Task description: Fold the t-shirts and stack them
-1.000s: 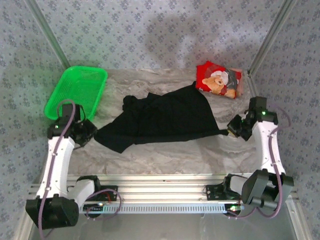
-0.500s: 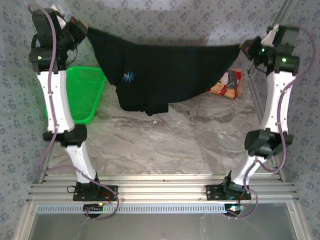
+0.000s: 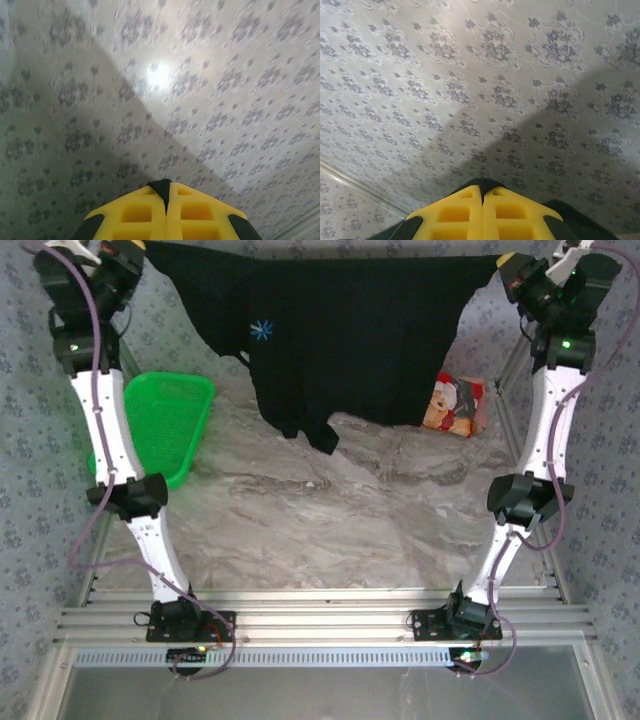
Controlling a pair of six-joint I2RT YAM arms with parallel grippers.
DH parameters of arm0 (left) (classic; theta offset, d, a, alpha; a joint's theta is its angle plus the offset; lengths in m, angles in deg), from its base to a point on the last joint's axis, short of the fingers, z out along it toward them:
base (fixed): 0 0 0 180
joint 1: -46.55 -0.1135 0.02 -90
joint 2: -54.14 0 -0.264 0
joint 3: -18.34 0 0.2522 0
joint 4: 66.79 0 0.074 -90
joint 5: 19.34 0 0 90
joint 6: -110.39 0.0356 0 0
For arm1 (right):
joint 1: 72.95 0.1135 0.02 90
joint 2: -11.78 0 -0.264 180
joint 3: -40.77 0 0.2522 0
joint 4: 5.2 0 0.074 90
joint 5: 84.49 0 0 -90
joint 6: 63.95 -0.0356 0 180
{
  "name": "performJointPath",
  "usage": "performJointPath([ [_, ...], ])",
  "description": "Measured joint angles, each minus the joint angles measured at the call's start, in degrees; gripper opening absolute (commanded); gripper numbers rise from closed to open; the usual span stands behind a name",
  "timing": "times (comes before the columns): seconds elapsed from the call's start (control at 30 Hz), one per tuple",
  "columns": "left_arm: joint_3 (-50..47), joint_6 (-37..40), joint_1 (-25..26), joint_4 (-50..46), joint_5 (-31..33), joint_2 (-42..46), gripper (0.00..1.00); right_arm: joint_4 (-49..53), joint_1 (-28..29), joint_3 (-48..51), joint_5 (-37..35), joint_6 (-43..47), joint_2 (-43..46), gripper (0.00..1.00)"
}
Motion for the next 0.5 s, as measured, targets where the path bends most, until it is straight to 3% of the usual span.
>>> performJointPath([
  [0.3, 0.0, 0.31, -2.03, 2.95, -3.72, 7.3, 0.0, -6.4, -1.27, 0.59, 3.19, -6.64, 3.56, 0.0],
  [0.5, -0.31, 2.03, -2.54, 2.21, -2.38, 16.33, 0.0, -6.56, -3.63, 9.11, 4.24, -8.55, 17.09, 0.0],
])
